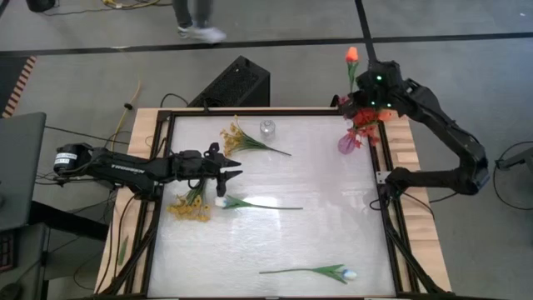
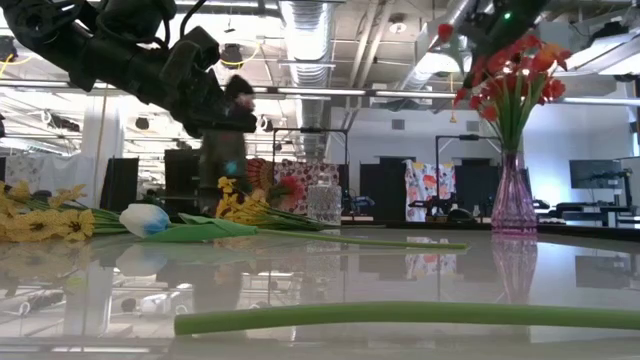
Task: Sort flowers into vase by color
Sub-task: Put the orange tulip into the purple vase
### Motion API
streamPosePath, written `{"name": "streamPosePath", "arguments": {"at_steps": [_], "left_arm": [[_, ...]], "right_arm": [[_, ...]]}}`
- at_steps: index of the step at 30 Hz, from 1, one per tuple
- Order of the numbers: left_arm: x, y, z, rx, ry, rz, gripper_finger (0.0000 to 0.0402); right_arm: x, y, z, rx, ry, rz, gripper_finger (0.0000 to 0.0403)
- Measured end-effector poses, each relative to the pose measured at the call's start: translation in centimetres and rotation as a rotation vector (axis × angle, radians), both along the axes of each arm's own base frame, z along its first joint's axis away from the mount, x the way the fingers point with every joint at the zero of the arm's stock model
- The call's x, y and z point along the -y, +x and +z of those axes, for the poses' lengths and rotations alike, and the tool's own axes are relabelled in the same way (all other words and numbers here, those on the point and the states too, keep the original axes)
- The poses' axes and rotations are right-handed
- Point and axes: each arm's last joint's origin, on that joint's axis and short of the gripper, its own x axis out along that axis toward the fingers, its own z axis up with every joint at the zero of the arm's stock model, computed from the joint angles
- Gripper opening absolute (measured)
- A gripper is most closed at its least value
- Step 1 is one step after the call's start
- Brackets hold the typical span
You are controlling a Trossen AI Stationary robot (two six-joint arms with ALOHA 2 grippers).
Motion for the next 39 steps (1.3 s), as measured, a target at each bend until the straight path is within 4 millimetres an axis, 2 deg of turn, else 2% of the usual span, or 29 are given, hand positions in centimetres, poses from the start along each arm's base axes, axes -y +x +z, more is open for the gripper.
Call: {"name": "streamPosePath", "arguments": {"at_steps": [5,8,15,20,26,28,31,35,39], "left_arm": [[0.0,0.0,0.0,0.0,-0.003,0.001,0.0122],[0.0,0.0,0.0,0.001,-0.007,0.002,0.0122],[0.0,0.0,0.1,0.012,-0.001,0.001,0.0122],[0.0,0.0,0.1,0.011,0.0,0.0,0.0122],[0.0,0.0,0.1,0.003,0.033,-0.009,0.0122],[0.0,0.0,0.1,0.001,0.042,-0.012,0.0122],[0.0,0.0,0.1,0.0,0.046,-0.013,0.0122],[0.0,0.0,0.1,-0.001,0.049,-0.014,0.0122],[0.0,0.0,0.1,-0.005,0.062,-0.018,0.0122]], "right_arm": [[-1.2,-1.0,0.4,-0.015,0.0,-0.013,0.002],[-2.0,-1.2,1.2,0.004,-0.068,-0.027,0.002],[-5.2,-1.9,5.5,0.292,-0.347,0.076,0.002],[-9.1,-3.3,6.7,0.45,-0.34,0.249,0.002],[-13.0,-3.9,6.1,0.528,-0.125,0.492,0.002],[-14.1,-3.2,5.7,0.518,-0.044,0.581,0.002],[-16.0,-1.2,4.6,0.433,0.039,0.632,0.002],[-19.1,1.5,2.2,0.227,0.011,0.561,0.002],[-22.6,2.3,0.0,0.144,-0.084,0.405,0.002]]}}
